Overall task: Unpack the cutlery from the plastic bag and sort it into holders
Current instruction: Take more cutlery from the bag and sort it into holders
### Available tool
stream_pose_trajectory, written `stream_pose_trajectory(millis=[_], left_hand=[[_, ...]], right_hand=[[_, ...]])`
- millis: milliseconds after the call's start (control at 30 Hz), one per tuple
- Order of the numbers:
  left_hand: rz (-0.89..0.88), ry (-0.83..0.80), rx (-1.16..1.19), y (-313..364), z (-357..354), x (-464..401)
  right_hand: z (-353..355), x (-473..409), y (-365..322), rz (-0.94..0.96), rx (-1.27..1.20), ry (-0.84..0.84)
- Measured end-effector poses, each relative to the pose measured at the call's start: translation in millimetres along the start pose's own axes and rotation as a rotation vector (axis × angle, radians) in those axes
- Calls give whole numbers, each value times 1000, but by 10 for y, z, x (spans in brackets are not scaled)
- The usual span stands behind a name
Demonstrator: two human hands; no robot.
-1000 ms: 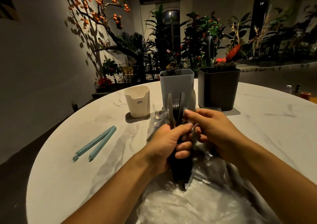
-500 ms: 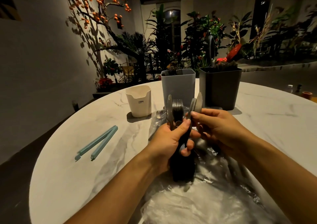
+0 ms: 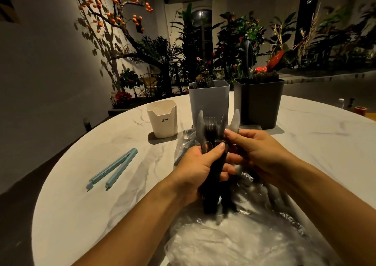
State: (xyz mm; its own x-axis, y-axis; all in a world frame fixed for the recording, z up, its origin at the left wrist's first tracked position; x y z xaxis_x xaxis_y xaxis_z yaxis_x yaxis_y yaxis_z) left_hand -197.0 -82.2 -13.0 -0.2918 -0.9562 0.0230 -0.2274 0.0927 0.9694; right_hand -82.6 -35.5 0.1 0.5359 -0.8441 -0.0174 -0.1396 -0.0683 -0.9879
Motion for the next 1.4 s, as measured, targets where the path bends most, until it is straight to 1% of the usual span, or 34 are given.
stream_pose_trajectory(millis=[67,167,233,300,367,467,600,700,767,867,1133,1233,1333,1400], left_hand=[[4,-3,25,3,-7,3],[-5,16,97,25,8,2],[-2,29,132,30,14,-7],[-6,38,165,35,18,-11],[-9,57,166,32,41,-18],[12,62,127,23,69,-24],[50,28,84,5,73,-10],[99,-48,48,-18,13,26],[110,-74,43,-14,-19,38],[86,-72,85,9,3,24],[72,-141,79,16,4,33],[71,-209,67,1,-31,31],[91,-259,62,-8,-55,40],[122,-309,34,-22,-92,57]], right_hand=[[9,3,-5,-4,27,31],[124,30,-107,52,88,249],[216,61,-165,82,67,341],[223,75,-186,91,18,331],[167,62,-166,83,-4,277],[112,24,-120,63,58,218],[19,3,-64,8,136,138],[-65,14,-59,11,159,91],[-62,19,-77,38,123,106],[28,29,-91,62,59,167],[29,15,-67,47,119,108],[54,12,-67,44,119,152],[126,40,-200,124,133,258],[163,57,-266,153,161,272]])
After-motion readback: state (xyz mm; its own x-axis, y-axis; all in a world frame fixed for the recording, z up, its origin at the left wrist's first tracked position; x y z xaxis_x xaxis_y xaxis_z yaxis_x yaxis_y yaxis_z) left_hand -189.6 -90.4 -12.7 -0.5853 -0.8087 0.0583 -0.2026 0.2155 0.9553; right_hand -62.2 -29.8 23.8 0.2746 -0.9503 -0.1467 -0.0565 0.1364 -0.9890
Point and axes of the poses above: each hand's wrist, its own x-axis away from the middle knuckle, its own z-axis out of the back of the hand, y = z × x, the point moved 6 cm from there along -x, towards the middle knuckle, and after that the axes turned 8 degrees about -y, right-handed, at the moved point
